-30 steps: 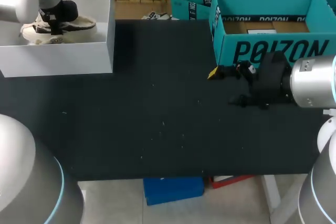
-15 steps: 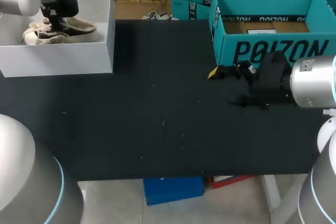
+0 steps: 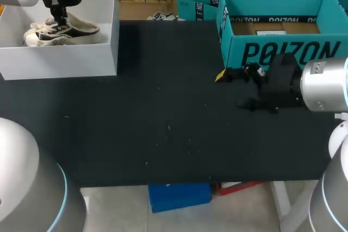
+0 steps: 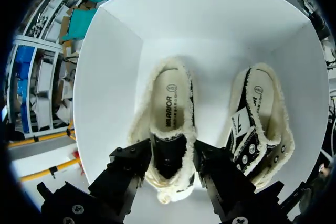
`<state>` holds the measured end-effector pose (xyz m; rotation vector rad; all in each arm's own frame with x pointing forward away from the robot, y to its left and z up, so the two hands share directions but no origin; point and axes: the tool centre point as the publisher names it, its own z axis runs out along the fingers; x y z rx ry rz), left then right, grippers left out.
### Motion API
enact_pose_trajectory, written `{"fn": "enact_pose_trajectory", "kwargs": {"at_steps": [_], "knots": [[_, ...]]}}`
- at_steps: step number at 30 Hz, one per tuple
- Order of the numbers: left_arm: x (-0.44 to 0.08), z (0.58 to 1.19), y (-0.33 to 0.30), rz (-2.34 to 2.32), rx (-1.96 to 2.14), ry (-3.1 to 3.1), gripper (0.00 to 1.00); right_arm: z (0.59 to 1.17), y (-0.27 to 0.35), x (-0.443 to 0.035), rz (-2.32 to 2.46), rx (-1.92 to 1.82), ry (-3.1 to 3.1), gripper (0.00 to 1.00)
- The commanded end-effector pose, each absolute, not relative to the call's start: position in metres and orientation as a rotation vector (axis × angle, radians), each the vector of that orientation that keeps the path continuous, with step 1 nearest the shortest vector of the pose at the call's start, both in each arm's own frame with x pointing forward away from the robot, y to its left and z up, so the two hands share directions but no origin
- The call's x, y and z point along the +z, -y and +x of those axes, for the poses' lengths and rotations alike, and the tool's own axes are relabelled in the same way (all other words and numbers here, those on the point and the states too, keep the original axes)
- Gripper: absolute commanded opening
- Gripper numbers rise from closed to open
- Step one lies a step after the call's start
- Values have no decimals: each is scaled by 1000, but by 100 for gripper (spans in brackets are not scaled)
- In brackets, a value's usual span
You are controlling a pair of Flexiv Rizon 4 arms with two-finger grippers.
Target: Take the shoe out of the shoebox, open the shoe tongue, remove and reinsert the insole, then place the shoe into the shoebox
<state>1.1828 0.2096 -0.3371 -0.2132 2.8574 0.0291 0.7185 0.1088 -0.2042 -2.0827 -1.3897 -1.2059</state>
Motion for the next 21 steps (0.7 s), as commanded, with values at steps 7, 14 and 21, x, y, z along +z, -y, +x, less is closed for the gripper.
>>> {"fn": "enact_pose_trajectory", "kwargs": {"at_steps": [7, 14, 21], "knots": [[-279, 1173, -194, -306, 34, -2890, 49, 719, -109, -205, -2083, -1206, 1390, 100], [-252, 1148, -174, -509, -40, -2896, 71, 719, -109, -205, -2083, -1206, 1390, 100], [-226, 1097, -142, -837, -167, -2847, 100, 719, -109, -205, -2083, -1206, 1390, 100]]}}
